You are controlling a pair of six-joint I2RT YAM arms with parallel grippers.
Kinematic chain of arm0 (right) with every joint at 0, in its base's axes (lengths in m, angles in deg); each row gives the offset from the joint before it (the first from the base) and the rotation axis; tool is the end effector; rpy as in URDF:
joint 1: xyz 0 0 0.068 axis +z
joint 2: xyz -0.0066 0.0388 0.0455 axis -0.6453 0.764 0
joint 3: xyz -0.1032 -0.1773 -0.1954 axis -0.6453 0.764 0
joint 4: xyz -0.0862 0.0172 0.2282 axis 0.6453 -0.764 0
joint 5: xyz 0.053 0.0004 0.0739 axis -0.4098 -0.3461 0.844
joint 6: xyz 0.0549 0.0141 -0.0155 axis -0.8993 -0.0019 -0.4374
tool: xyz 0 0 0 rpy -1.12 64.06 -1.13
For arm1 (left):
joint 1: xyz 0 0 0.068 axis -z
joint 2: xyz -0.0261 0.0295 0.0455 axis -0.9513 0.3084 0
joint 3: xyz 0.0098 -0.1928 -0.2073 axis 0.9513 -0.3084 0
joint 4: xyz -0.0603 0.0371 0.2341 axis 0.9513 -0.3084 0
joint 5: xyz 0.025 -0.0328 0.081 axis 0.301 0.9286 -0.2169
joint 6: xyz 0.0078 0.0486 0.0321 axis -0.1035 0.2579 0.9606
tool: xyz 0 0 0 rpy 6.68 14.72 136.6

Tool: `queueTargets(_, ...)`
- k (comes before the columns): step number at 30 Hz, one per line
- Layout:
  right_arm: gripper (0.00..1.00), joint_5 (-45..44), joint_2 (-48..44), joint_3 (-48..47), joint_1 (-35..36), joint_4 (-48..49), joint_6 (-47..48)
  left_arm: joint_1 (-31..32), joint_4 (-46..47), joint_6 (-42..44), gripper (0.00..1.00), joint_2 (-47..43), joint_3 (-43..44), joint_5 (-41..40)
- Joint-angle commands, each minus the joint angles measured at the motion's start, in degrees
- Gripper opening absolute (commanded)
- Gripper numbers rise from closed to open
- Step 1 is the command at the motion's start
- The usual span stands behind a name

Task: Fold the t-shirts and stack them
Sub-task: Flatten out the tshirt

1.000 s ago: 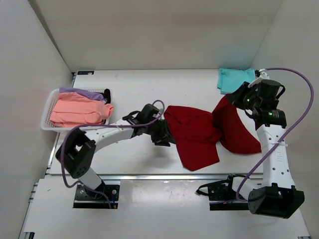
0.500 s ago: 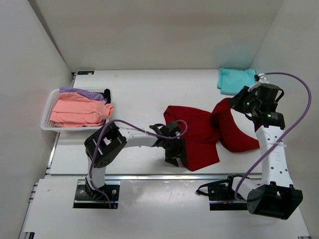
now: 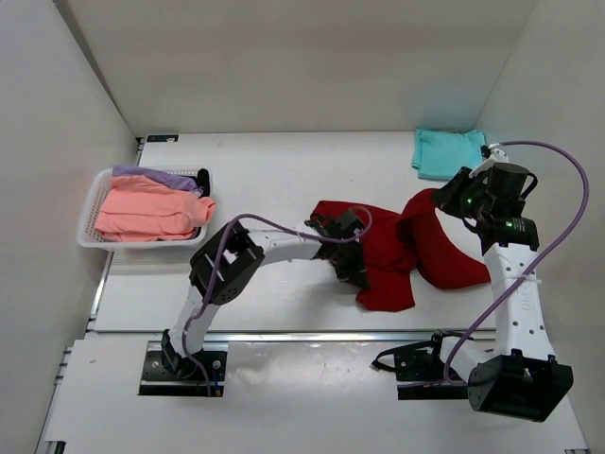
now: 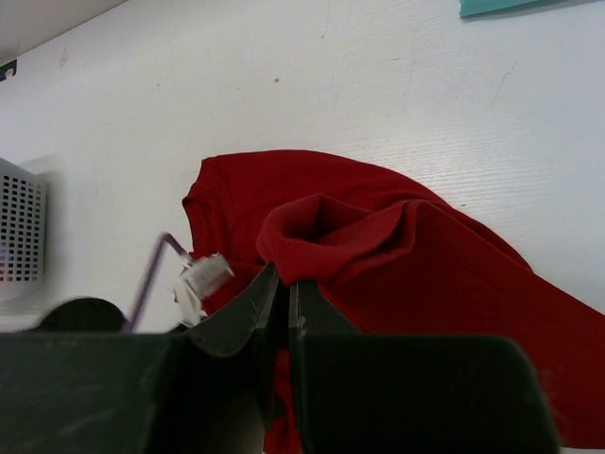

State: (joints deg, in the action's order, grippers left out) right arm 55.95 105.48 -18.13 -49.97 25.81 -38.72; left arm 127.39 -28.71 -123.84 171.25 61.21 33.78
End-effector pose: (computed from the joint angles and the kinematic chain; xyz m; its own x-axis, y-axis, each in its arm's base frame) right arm 0.2078 -0.0207 0.3618 -0.5003 0.3794 -0.7783 0.0114 0.9017 0.4323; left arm 0.2335 -0.3677 0.1508 -0.9967 0.0281 0.0759 -0.0222 0.8073 -0.5897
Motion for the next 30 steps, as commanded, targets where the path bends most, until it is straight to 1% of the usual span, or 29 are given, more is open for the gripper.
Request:
queueTargets(1,0.0,-0.4,-1.5,-1.9,-0.1,2.7,0.6,-6.3,-5.1,3.2,0.0,-10.9,8.0,-4.7)
queueTargets(2,0.0,-0.3,-1.9,-2.8,-0.2,2.5,0.4,-7.6,-7.6,3.7,0.0,-12.5,11.0,-5.8)
queueTargets(3,0.0,0.0,-2.2,-3.1,-0.2,2.4,0.5,-10.1,-8.8,5.4,0.0,-14.9,14.7,-6.2)
queueTargets(4,0.0,-0.4,-2.5,-3.9,-0.2,2.5,0.2,-13.0,-11.5,7.0,0.0,-17.1,16.6,-6.8)
queueTargets(5,0.0,-0.1,-2.6,-4.8,-0.2,1.8,1.0,-14.5,-14.6,7.9,0.0,-18.2,21.4,-7.9)
queueTargets(6,0.0,-1.1,-2.9,-6.3,-0.2,1.4,1.2,-17.3,-16.4,9.8,0.0,-19.9,26.7,-8.1)
queueTargets(7,0.0,-1.1,-3.0,-7.0,0.0,1.3,1.7,-19.8,-19.9,11.6,0.0,-20.7,29.5,-8.1)
queueTargets(8,0.0,-2.2,-3.6,-8.2,0.0,0.5,2.5,-21.1,-22.9,12.7,0.0,-21.3,34.6,-7.7)
queueTargets(9,0.0,-2.8,-4.6,-8.8,0.1,-0.1,2.8,-23.3,-24.0,14.2,0.0,-22.5,37.7,-7.2)
queueTargets(11,0.0,-3.8,-6.3,-12.3,-0.2,0.3,4.3,-26.6,-24.5,15.4,0.0,-26.9,37.9,-6.1)
queueTargets(13,0.0,-3.9,-9.9,-14.8,-1.9,-0.7,4.4,-29.1,-23.4,14.4,0.0,-35.6,33.0,-6.6)
queueTargets(14,0.0,-4.1,-10.3,-16.7,-2.8,-1.4,5.5,-31.0,-23.2,13.9,0.0,-40.2,31.6,-7.2)
queueTargets(16,0.0,-3.4,-11.8,-20.6,-4.7,-5.2,7.5,-32.7,-23.4,13.2,0.0,-46.3,27.9,-11.2)
queueTargets(17,0.0,-3.4,-12.8,-21.5,-5.7,-6.4,8.9,-33.9,-23.7,12.7,0.0,-49.3,27.4,-11.6)
queueTargets(18,0.0,-2.8,-13.0,-23.2,-6.1,-7.1,9.4,-34.5,-24.7,12.5,0.0,-50.5,27.8,-13.4)
queueTargets(19,0.0,-3.2,-13.5,-24.7,-6.2,-7.3,9.1,-34.8,-25.2,12.4,0.0,-51.9,29.9,-14.7)
queueTargets(20,0.0,-3.1,-13.1,-25.6,-5.7,-7.3,9.0,-35.2,-26.3,12.6,0.0,-51.7,31.0,-14.9)
queueTargets(22,0.0,-3.3,-12.4,-27.7,-4.6,-6.0,7.7,-35.6,-27.8,13.1,0.0,-50.0,37.5,-16.6)
queueTargets(23,0.0,-3.3,-11.1,-28.3,-4.2,-5.7,6.7,-36.8,-27.7,13.0,0.0,-48.6,38.7,-16.3)
queueTargets(24,0.0,-3.4,-10.5,-29.3,-3.8,-4.6,5.2,-37.2,-27.5,12.9,0.0,-48.0,40.6,-14.4)
queueTargets(26,0.0,-2.6,-7.4,-30.2,-3.7,-2.6,4.5,-40.1,-26.4,11.5,0.0,-45.7,41.1,-12.4)
queueTargets(28,0.0,-0.6,-5.1,-29.8,-4.8,-0.8,3.3,-41.0,-24.2,10.6,0.0,-44.9,37.5,-10.4)
queueTargets(30,0.0,4.4,-2.4,-28.3,-8.1,1.7,0.1,-42.8,-21.8,9.2,0.0,-43.9,34.4,-9.6)
